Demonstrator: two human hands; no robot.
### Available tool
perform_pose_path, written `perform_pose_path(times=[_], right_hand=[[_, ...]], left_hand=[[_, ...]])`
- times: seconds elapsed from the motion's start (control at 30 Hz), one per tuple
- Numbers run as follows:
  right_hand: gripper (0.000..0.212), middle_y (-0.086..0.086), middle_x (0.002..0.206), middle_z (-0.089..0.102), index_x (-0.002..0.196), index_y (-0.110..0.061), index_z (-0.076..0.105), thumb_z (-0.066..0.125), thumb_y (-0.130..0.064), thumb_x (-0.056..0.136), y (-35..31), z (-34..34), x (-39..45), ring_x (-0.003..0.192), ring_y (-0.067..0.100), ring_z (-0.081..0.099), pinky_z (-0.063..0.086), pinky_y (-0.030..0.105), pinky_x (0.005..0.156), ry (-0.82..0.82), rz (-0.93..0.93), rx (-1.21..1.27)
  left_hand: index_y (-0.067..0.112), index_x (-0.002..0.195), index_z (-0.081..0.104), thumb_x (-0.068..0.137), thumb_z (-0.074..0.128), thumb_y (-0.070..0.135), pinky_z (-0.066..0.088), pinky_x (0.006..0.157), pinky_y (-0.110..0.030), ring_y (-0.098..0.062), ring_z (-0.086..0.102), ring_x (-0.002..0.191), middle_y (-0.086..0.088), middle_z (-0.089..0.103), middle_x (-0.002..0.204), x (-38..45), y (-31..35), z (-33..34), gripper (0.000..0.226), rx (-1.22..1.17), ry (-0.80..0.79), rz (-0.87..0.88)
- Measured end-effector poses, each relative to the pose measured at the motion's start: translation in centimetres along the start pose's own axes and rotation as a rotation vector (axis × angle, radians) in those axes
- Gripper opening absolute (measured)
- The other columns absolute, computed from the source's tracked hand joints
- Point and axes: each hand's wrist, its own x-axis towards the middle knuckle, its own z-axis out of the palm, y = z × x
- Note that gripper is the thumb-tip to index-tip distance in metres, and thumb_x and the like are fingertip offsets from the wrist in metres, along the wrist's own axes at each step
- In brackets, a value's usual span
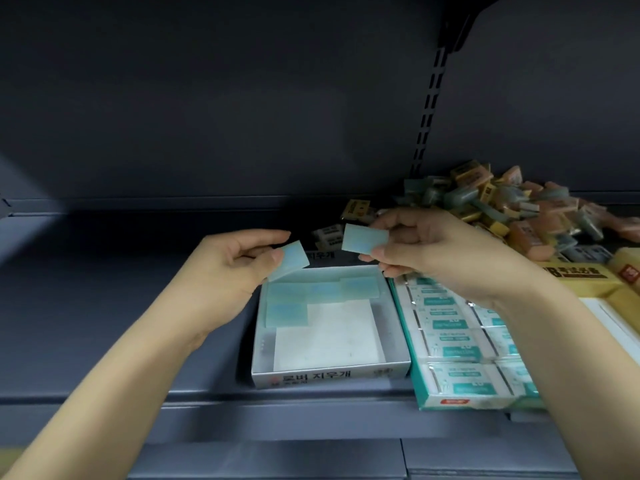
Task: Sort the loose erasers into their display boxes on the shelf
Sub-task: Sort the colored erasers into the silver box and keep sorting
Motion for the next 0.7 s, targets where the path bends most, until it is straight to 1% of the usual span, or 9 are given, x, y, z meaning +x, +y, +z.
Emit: perform_pose_path(times=[0.07,0.1,0.17,0.23,0.3,0.4,0.47,0.6,0.7], right_hand=[[0.016,0.002,0.092,0.072,0.095,-0.028,0.062,0.063,-0.014,0.088,-0.3,0.3,-0.5,0.081,0.020,0.066,0.055,0.030,0.078,0.073,-0.010,-0.049],[0.014,0.000,0.094,0.072,0.095,-0.029,0.064,0.063,-0.017,0.087,-0.4,0.4,-0.7,0.086,0.020,0.066,0.054,0.030,0.079,0.110,-0.016,-0.071],[0.013,-0.002,0.094,0.070,0.095,-0.030,0.066,0.066,-0.022,0.085,-0.4,0.8,-1.3,0.085,0.017,0.065,0.052,0.029,0.080,0.180,-0.014,-0.125],[0.010,0.004,0.095,0.069,0.090,-0.031,0.067,0.067,-0.024,0.083,-0.2,1.2,-2.0,0.086,0.022,0.065,0.052,0.036,0.082,0.235,0.003,-0.123],[0.009,0.007,0.090,0.071,0.088,-0.028,0.069,0.068,-0.021,0.083,0.3,1.8,-2.9,0.081,0.026,0.066,0.052,0.040,0.079,0.267,0.018,-0.044],[0.013,0.005,0.079,0.072,0.088,-0.019,0.067,0.064,-0.006,0.085,1.1,2.3,-3.8,0.071,0.012,0.066,0.056,0.024,0.070,0.309,0.044,0.210],[0.013,0.006,0.076,0.072,0.089,-0.012,0.063,0.060,0.001,0.085,1.6,2.4,-4.0,0.069,0.011,0.067,0.054,0.017,0.062,0.333,0.064,0.374],[0.015,0.008,0.082,0.073,0.093,-0.009,0.060,0.060,0.002,0.083,2.1,2.0,-4.3,0.073,0.015,0.069,0.054,0.016,0.063,0.346,0.085,0.518],[0.015,0.014,0.093,0.070,0.091,-0.011,0.063,0.064,0.001,0.081,2.3,1.8,-4.4,0.077,0.019,0.070,0.055,0.018,0.066,0.370,0.085,0.461]], left_hand=[[0.031,0.103,0.067,0.091,0.056,0.016,0.045,0.086,-0.010,0.000,0.063,0.092,0.011,0.069,0.097,-0.2,-0.1,0.2,0.022,0.035,-0.001,0.004],[0.032,0.101,0.067,0.091,0.056,0.016,0.044,0.086,-0.010,0.000,0.063,0.090,0.011,0.069,0.097,-0.4,-0.1,0.2,0.022,0.049,0.003,0.009],[0.034,0.098,0.067,0.091,0.057,0.016,0.044,0.077,-0.007,-0.001,0.062,0.081,0.007,0.070,0.093,-0.9,-0.3,0.3,0.021,0.092,0.035,0.029],[0.034,0.094,0.066,0.088,0.060,0.014,0.044,0.070,-0.001,0.001,0.060,0.076,0.009,0.068,0.087,-1.5,-0.5,0.3,0.022,0.103,0.077,0.054],[0.034,0.088,0.065,0.086,0.062,0.011,0.044,0.069,-0.001,0.003,0.061,0.075,0.010,0.067,0.086,-2.2,-0.6,0.2,0.024,0.051,0.108,0.050],[0.033,0.085,0.066,0.085,0.064,0.010,0.045,0.068,-0.001,0.007,0.061,0.073,0.011,0.068,0.084,-2.7,-0.8,0.0,0.023,0.031,0.117,0.038],[0.032,0.086,0.067,0.084,0.065,0.012,0.045,0.068,-0.002,0.007,0.061,0.074,0.012,0.069,0.083,-2.8,-0.9,-0.1,0.019,0.051,0.105,0.032],[0.031,0.087,0.068,0.084,0.065,0.014,0.044,0.068,-0.001,0.008,0.060,0.073,0.012,0.069,0.082,-2.8,-0.8,0.1,0.017,0.052,0.092,0.021],[0.029,0.084,0.070,0.084,0.065,0.013,0.044,0.066,-0.002,0.006,0.063,0.074,0.011,0.071,0.081,-3.0,-0.6,0.6,0.016,-0.030,0.078,-0.004]])
